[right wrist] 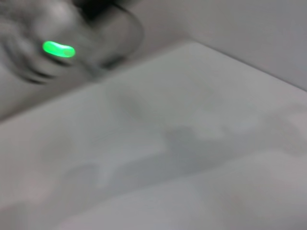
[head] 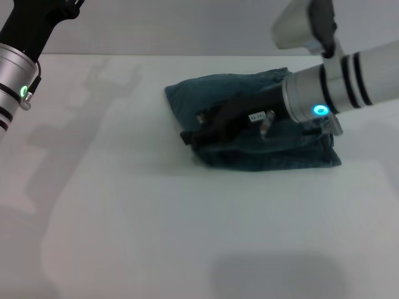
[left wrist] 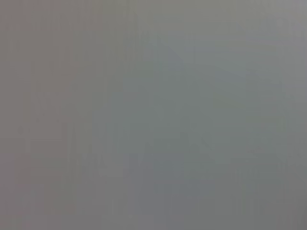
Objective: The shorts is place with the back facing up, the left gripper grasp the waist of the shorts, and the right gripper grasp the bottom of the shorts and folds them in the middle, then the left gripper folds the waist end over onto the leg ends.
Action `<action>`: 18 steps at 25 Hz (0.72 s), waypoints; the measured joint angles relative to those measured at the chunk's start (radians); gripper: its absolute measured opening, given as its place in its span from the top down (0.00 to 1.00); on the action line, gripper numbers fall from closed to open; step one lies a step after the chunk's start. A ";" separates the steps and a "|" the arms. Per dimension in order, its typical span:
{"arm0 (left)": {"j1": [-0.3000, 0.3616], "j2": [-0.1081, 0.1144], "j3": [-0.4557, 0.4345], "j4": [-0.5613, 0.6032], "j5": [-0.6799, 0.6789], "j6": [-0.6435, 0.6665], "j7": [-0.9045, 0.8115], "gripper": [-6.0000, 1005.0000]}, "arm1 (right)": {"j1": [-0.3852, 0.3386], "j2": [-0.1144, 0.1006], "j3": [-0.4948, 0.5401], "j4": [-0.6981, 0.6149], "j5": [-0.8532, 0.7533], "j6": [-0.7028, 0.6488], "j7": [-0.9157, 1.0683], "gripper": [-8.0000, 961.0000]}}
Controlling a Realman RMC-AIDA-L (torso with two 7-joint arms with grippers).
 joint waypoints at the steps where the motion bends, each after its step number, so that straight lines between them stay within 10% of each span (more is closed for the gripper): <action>1: 0.002 0.000 0.002 0.000 -0.001 0.000 0.000 0.20 | -0.028 0.000 -0.002 -0.020 0.045 -0.041 -0.052 0.32; 11: 0.019 0.000 0.011 0.000 0.002 0.005 -0.005 0.20 | -0.381 -0.003 0.043 -0.131 0.587 -0.188 -0.671 0.32; 18: 0.022 0.000 0.036 0.000 -0.002 0.004 -0.002 0.20 | -0.477 0.000 0.143 0.199 1.233 -0.227 -1.294 0.32</action>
